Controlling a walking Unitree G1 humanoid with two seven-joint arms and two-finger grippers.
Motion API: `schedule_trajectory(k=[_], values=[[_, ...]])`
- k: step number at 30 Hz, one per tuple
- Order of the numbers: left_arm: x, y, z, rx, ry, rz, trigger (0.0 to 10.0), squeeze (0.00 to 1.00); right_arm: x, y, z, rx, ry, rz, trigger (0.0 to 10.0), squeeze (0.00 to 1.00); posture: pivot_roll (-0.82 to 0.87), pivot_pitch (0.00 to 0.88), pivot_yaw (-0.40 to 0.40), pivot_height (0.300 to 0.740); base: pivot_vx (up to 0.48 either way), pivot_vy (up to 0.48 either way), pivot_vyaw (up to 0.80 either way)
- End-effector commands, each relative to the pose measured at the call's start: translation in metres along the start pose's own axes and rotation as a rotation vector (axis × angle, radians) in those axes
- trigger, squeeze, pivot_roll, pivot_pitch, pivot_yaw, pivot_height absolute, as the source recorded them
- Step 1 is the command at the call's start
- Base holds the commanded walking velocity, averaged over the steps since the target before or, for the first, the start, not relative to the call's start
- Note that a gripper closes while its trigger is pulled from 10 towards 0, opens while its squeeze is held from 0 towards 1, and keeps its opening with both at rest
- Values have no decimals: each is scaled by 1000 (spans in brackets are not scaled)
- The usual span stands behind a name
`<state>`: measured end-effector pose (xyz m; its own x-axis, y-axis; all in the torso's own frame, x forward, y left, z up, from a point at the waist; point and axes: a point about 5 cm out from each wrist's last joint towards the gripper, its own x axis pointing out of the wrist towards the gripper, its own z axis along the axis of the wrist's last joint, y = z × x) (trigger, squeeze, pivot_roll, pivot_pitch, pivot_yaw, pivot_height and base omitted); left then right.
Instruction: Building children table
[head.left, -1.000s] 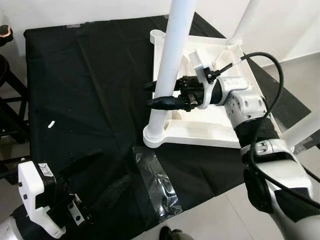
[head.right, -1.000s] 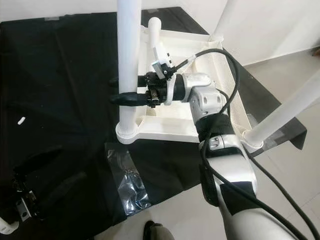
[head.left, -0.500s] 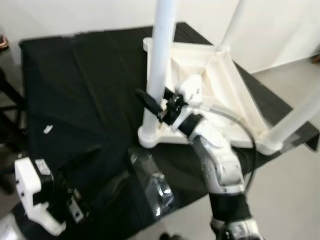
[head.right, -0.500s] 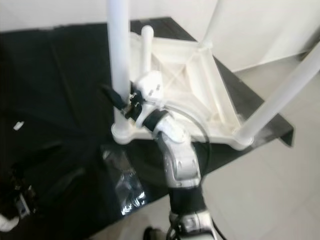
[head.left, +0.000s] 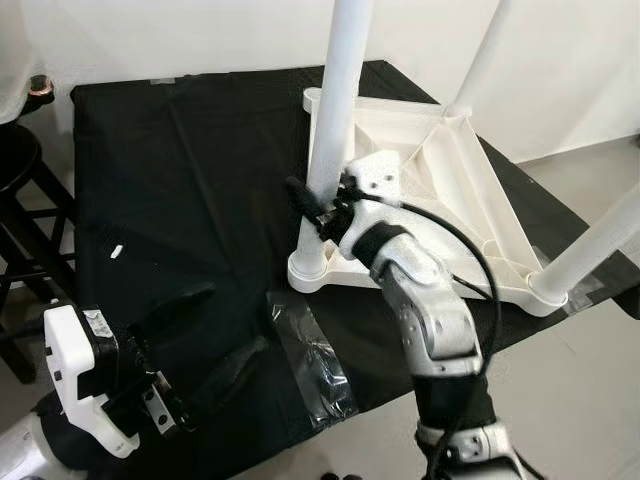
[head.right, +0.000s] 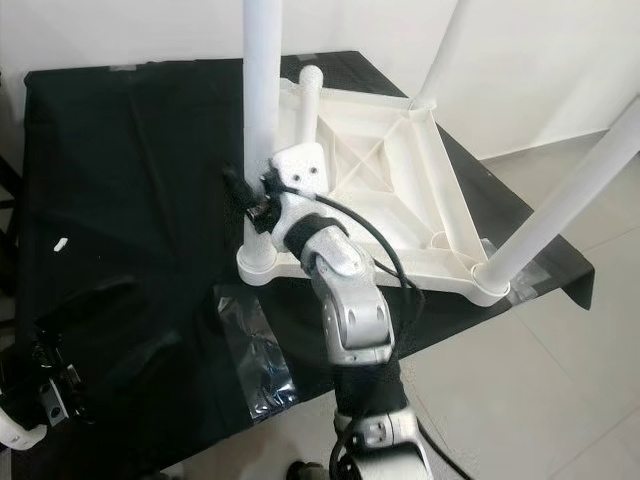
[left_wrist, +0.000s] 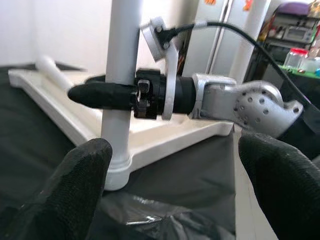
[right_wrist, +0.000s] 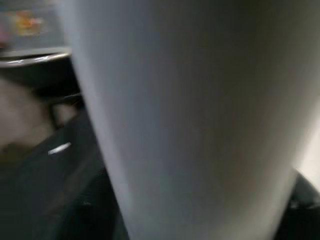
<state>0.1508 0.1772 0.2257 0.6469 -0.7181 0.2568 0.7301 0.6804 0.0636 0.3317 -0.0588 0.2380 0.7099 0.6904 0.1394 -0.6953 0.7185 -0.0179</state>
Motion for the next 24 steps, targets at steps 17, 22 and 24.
schedule_trajectory(k=[17,22,24], values=[[-11,-8,-2,-16,47,31,10000,0,4,-41,58,-144,-25,775,10000,0,204,252,-130,740,0,0,0],[-13,-10,-1,-17,52,39,10000,0,6,-46,65,-148,-24,839,10000,0,216,258,-137,740,0,0,0],[-13,-10,-1,-18,53,41,10000,0,5,-47,65,-149,-13,878,7255,0,216,258,-137,740,0,0,0]])
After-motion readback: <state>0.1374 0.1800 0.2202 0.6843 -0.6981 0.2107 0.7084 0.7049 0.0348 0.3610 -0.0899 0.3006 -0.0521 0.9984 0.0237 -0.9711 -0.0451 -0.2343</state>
